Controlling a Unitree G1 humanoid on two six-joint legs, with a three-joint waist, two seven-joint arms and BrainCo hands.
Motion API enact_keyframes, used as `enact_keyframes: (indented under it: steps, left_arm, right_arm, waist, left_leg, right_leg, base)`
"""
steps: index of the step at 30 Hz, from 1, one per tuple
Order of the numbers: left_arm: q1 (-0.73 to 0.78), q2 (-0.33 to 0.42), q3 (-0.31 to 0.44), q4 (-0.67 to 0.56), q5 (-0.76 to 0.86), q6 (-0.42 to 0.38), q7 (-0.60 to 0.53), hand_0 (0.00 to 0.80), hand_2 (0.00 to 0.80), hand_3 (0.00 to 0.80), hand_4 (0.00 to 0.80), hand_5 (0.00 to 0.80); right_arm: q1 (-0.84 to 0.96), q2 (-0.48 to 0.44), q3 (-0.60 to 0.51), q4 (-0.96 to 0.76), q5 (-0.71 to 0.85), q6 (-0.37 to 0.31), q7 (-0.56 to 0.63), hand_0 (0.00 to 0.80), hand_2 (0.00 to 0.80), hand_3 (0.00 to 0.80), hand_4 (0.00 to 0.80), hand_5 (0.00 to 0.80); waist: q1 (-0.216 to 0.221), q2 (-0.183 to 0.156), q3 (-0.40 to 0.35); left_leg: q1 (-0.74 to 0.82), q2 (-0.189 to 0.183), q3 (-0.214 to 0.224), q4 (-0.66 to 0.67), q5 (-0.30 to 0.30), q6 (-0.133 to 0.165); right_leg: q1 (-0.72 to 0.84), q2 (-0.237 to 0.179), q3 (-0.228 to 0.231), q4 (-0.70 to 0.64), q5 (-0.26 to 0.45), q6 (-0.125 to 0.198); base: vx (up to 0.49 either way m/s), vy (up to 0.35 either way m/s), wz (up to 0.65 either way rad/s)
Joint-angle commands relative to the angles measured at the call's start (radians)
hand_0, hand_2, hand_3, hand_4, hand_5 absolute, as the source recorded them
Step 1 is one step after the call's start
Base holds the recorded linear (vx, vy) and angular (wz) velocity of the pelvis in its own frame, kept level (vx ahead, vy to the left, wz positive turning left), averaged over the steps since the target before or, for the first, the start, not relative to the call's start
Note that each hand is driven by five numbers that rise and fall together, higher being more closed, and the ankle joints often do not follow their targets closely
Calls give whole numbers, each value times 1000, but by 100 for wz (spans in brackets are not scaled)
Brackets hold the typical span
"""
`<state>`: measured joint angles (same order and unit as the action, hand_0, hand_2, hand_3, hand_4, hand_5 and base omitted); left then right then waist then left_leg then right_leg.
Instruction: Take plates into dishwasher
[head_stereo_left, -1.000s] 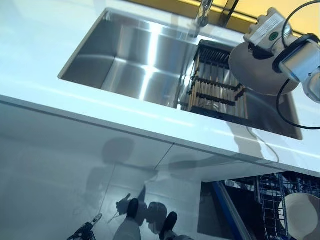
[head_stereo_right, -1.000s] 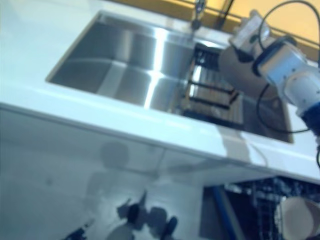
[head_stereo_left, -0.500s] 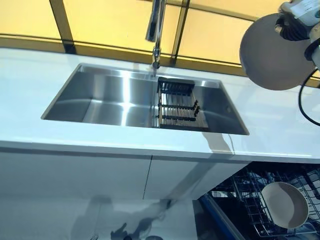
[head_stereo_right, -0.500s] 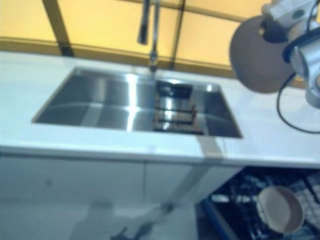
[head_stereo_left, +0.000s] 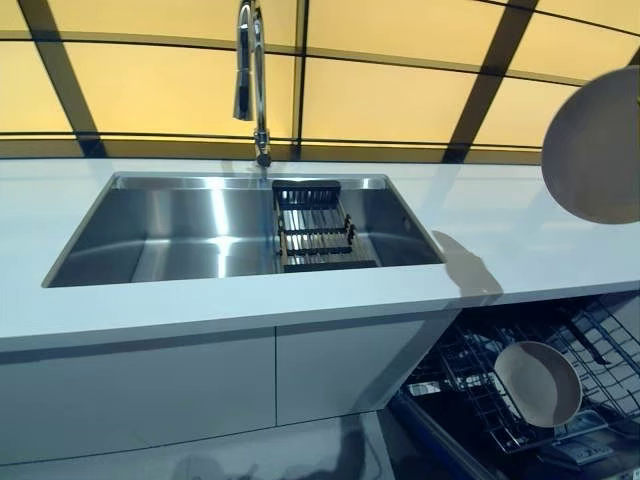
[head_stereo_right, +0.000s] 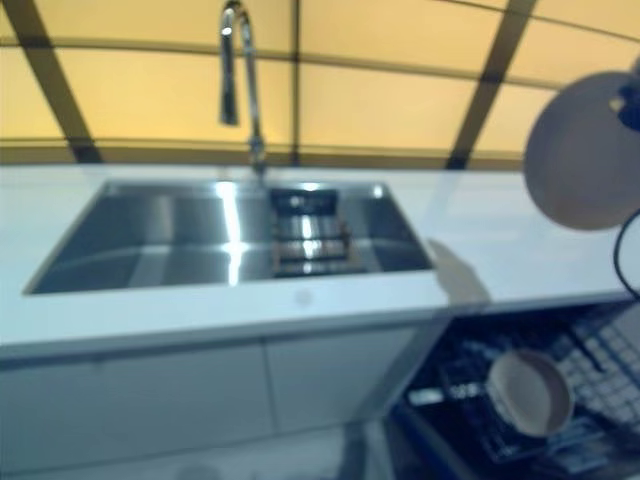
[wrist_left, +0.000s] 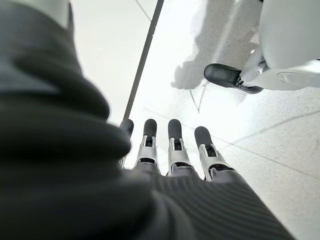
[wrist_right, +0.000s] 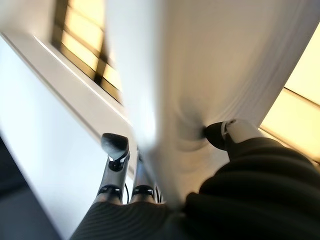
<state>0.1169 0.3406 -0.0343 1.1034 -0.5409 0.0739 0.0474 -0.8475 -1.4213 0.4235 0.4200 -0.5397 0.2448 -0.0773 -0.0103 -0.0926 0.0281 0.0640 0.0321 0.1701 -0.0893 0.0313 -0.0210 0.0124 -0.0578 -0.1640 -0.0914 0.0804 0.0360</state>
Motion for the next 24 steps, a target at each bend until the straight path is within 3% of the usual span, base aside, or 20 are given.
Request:
enact_keyframes:
  steps: [1,12,24]
  left_arm:
    - [-39,11,14,67,36,-19,-11,0,0,0,0,0]
    - [-38,17,36,79,55,-14,-23,0,0,0,0,0]
    - [-47,26,46,78,71,-11,-26,0,0,0,0,0]
  right_arm:
    - [35,-37,-154,76,52,32,-74,800,800,800,800,800]
    - [423,12,-475,93,106,-12,-91,800,800,800,800,800]
    - [592,131,-561,81,105,-32,-85,800,800,800,800,800]
  waist:
    - [9,2,3]
    - [-25,11,4]
    - [-40,30,21]
  left_leg:
    - [52,-6,11,2,-137,40]
    - [55,-2,37,2,-138,45]
    - [49,1,48,2,-136,47]
  right_leg:
    - [75,4,-22,4,-99,76]
    - [66,10,6,4,-94,71]
    - [55,11,17,4,-91,65]
  base:
    - [12,-19,-12]
    - [10,-23,-12]
    - [6,-41,-2]
